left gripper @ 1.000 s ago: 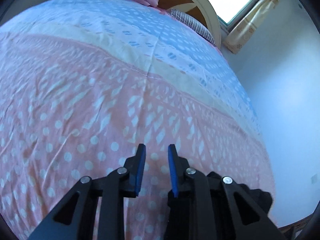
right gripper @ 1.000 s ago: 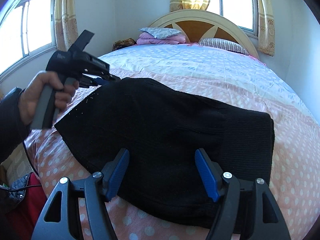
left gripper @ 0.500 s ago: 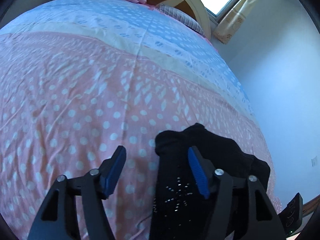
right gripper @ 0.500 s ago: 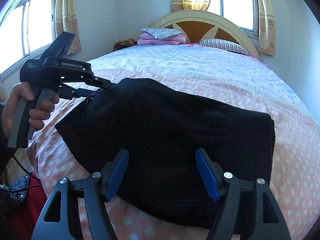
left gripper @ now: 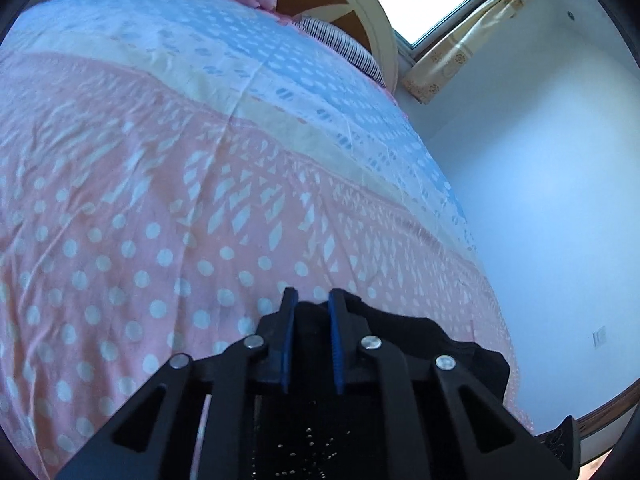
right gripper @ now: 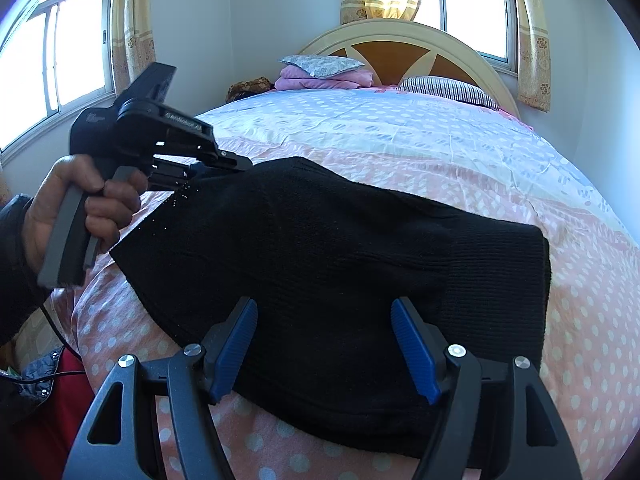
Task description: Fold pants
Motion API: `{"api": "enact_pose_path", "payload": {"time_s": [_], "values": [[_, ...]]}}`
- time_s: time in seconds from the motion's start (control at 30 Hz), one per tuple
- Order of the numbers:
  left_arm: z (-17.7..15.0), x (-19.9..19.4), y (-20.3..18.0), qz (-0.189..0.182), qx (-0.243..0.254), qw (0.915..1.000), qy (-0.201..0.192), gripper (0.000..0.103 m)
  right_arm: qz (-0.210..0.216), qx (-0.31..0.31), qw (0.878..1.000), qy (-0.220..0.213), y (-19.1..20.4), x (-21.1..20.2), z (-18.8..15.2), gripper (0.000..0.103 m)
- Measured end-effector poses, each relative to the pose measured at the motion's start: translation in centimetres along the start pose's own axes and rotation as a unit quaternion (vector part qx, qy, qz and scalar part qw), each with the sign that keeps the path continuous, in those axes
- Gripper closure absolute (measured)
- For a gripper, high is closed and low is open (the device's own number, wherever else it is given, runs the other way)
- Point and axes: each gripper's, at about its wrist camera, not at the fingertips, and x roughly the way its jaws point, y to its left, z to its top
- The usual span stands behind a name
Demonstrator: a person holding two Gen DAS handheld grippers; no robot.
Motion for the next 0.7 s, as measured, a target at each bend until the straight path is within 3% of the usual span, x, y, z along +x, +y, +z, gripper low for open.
{"api": "enact_pose_path", "payload": {"time_s": [0.07, 0.1, 0.17, 0.37, 0.43, 0.53, 0.6, 0.7], "values": [[0.1, -1.7, 0.1, 0.025, 0.011, 0.9984, -0.049, 0.087, 0.001, -0.001, 1.000, -0.001, -0.1, -0.1, -0.1, 0.032], [0.2, -2.8, -0.1, 0.062, 0.028, 0.9945, -0.080, 0.087, 0.001, -0.001, 1.000, -0.002, 0.0, -0.1, -0.1, 0.032], [0.6, -3.3, -0.5, 0.113, 0.055, 0.9874, -0.097, 0.087, 0.001, -0.003, 1.000, -0.002, -0.1, -0.1, -0.2, 0.032], [-2.1, -4.2, -5.4, 0.098, 0.171, 0.9765, -0.087, 0.087, 0.011, 0.020, 1.000, -0.013, -0.4, -1.0, 0.1, 0.032], [-4.4, -4.2, -7.1, 0.085, 0.213, 0.9706, -0.074, 0.080, 0.033, 0.059, 0.996, -0.050, -1.6, -2.5, 0.5, 0.032], [-7.4, -3.2, -8.6, 0.112, 0.255, 0.9581, -0.068, 0.077, 0.034, 0.132, 0.985, -0.109, -4.4, -4.9, 0.4, 0.032], [-8.7, -2.0, -8.1, 0.130, 0.261, 0.9554, -0.048, 0.077, 0.028, 0.171, 0.980, -0.103, -6.2, -4.9, 0.0, 0.032], [-9.2, -1.1, -6.4, 0.138, 0.246, 0.9590, -0.033, 0.076, 0.046, 0.201, 0.977, -0.057, -7.5, -3.2, -0.7, 0.032]]}}
